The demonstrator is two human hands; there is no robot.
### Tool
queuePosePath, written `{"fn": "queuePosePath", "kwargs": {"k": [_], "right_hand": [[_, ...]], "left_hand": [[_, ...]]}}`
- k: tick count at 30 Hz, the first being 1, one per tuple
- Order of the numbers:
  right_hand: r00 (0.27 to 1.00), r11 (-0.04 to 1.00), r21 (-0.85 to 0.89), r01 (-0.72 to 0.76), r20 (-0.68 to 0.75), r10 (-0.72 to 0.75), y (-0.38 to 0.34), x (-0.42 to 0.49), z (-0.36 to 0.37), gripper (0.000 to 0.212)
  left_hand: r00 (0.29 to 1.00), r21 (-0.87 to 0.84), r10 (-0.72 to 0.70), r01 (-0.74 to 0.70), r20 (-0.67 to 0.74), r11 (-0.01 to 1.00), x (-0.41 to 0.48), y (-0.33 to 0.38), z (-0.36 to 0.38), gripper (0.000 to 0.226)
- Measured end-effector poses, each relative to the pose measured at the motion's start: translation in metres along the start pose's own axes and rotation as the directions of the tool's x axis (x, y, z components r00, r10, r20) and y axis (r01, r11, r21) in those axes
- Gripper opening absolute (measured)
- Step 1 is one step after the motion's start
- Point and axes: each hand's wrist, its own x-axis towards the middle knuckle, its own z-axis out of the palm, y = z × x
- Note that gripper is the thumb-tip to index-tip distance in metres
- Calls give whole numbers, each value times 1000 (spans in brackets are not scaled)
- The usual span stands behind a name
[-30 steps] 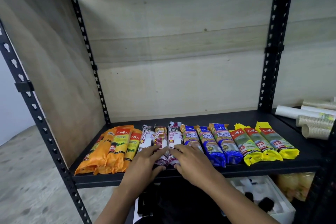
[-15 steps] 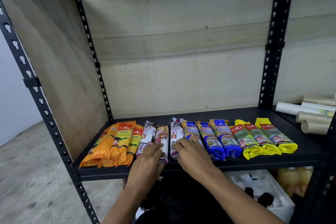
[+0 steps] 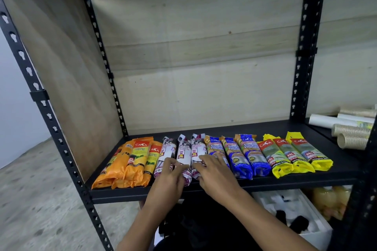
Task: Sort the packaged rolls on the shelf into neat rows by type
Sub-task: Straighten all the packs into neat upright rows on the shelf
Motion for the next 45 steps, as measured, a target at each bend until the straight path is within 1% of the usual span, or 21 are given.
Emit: {"fn": "queuePosePath", "kwargs": {"k": [2,4,6,7,10,12,15,17,20,22,24,25,27,30,36,41,45], "right_hand": [[1000,1000,8,3,19,-3,-1,-1,0,48],[1000,1000,28,4,21,-4,-2,-2,0,54],[1000,999,41,2,19,-2,-2,-2,0,61],[1000,999,39,2,22,-3,-2,-2,-1,62],[999,999,33,19,37,-20,-1,0,-3,55],[998,998,47,33,55,-36,0,-2,-6,51],[998,998,46,53,38,-54,3,-4,-13,52],[997,997,49,58,56,-61,7,-4,-18,55],[989,996,28,86,117,-89,13,0,-20,65],[978,996,28,85,188,-89,17,4,-20,69],[958,996,28,83,274,-88,18,8,-20,68],[948,996,21,88,305,-90,17,9,-21,67],[943,996,21,90,321,-92,15,9,-20,65],[948,996,26,86,305,-90,14,4,-17,65],[950,995,19,96,296,-98,15,-1,-11,65],[946,995,24,102,306,-104,15,1,-14,62],[953,994,12,109,283,-108,15,2,-14,62]], "left_hand": [[998,185,61,-62,10,981,2,-3,0,31],[990,336,139,-132,4,933,3,-5,-3,40],[981,444,192,-183,26,877,5,-9,-5,48],[980,468,196,-188,31,864,7,-12,-6,49],[990,448,139,-134,22,884,14,-21,-5,50],[993,391,115,-112,17,913,16,-22,-2,52],[993,284,116,-120,31,951,16,-23,1,60],[992,250,89,-109,90,962,16,-27,-1,71],[976,257,1,-59,219,965,19,-40,-9,85],[960,241,0,-70,280,968,20,-44,-11,83],[952,234,22,-97,306,967,19,-43,-9,80],[954,231,28,-101,299,968,18,-43,-7,79],[969,219,35,-91,244,971,15,-41,-5,76],[981,242,21,-68,191,968,12,-37,-4,72],[992,264,54,-83,117,961,4,-34,-5,72],[992,276,60,-90,115,957,3,-32,-8,71],[992,289,51,-83,113,954,4,-31,-11,72]]}}
